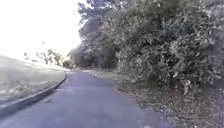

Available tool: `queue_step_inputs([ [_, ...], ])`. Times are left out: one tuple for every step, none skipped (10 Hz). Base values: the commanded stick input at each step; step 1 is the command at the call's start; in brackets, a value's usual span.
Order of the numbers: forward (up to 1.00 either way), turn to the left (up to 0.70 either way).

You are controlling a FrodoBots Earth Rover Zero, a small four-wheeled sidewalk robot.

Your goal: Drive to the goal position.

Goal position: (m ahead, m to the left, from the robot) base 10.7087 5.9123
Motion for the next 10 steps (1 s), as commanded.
queue_step_inputs([
  [0.7,0.01],
  [0.7,0.1],
  [0.7,0.14],
  [0.7,0.14],
  [0.7,0.14],
  [0.7,0.14],
  [0.7,0.14],
  [0.7,0.14],
  [0.7,0.14],
  [0.7,0.14],
])
